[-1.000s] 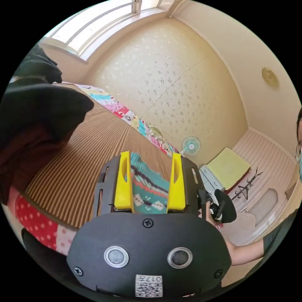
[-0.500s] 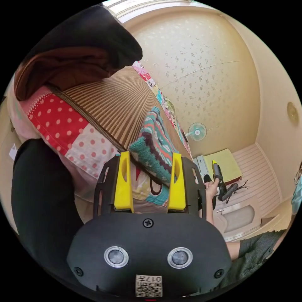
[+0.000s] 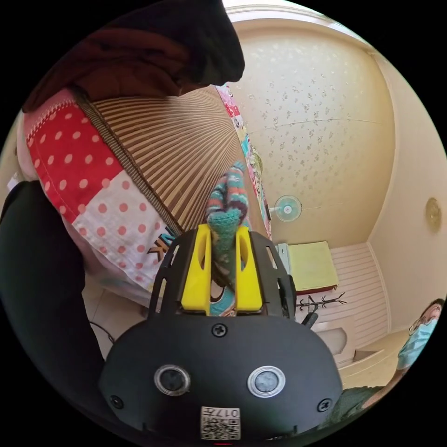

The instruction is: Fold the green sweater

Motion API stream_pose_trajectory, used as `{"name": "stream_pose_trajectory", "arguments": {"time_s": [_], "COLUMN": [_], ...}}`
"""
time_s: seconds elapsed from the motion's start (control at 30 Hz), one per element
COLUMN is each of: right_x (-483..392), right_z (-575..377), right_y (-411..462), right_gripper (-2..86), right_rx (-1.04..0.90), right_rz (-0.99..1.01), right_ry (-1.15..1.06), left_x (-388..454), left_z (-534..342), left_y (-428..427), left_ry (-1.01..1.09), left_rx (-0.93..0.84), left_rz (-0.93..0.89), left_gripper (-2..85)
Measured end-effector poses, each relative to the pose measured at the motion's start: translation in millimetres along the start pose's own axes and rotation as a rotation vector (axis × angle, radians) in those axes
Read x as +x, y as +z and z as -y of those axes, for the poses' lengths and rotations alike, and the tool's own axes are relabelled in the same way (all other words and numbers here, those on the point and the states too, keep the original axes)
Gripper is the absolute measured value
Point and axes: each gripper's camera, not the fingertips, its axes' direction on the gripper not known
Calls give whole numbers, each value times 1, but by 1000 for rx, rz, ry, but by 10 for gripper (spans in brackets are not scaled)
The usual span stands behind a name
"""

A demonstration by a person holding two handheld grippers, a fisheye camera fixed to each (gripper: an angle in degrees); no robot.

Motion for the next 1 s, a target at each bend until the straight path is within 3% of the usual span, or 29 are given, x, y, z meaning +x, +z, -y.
{"name": "stream_pose_trajectory", "arguments": {"time_s": [0.07, 0.2, 0.37, 0.47, 0.6, 0.7, 0.83, 1.0], "right_x": [23, 48, 66, 80, 98, 117, 129, 150], "right_z": [-15, -29, -35, -39, -42, -47, -47, -47], "right_y": [18, 21, 10, -1, -18, -27, -46, -60], "right_gripper": [5, 5, 6, 7, 11, 17, 14, 11], "right_rx": [-64, 29, 71, 102, 144, 123, 178, 221], "right_rz": [-138, -38, 26, 78, 129, 99, 128, 159], "right_ry": [10, 59, 85, 126, 141, 188, 212, 298], "left_x": [30, 105, 189, 197, 152, 114, 116, 92], "left_z": [-4, -21, -112, -189, -267, -287, -292, -262], "left_y": [2, 32, 123, 181, 244, 238, 219, 208], "left_ry": [81, 315, 651, 812, 837, 824, 918, 721], "left_rx": [14, -37, -270, -462, -717, -650, -613, -721], "left_rz": [-81, -175, -274, -264, -174, -258, -153, -266], "left_gripper": [68, 63, 58, 58, 61, 64, 65, 80]}}
